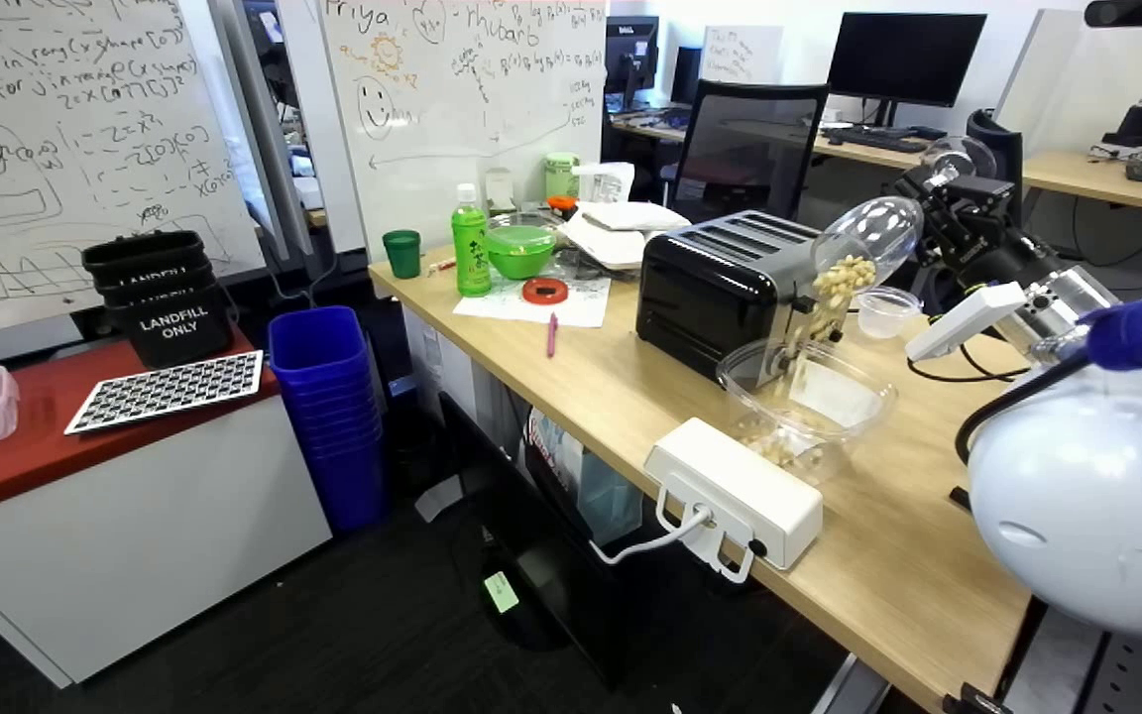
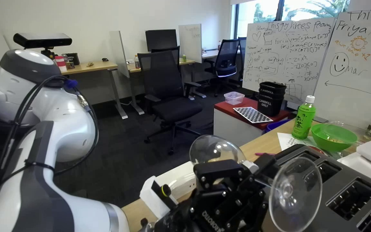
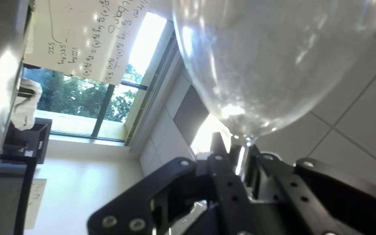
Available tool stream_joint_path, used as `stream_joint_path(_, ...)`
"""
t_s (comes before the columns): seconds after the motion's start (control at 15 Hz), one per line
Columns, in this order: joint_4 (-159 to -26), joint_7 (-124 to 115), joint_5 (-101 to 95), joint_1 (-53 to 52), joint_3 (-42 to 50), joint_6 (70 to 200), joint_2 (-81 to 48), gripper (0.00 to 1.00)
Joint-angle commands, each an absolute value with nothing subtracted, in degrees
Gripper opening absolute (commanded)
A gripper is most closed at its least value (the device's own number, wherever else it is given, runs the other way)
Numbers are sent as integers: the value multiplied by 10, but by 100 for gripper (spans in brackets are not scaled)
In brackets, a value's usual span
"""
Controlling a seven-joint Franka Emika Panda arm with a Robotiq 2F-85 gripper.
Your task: Pour the contents in the wine glass into the clear bowl
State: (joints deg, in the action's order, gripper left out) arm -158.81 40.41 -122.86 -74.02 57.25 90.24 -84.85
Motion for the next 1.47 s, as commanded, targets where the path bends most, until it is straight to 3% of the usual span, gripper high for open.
stream_joint_path(0.0,-1587,460,-1175,-737,559,860,-849,4)
stream_joint_path(0.73,-1577,600,-1209,-612,552,663,-728,4)
stream_joint_path(1.4,-1572,524,-1453,-511,580,768,-638,4)
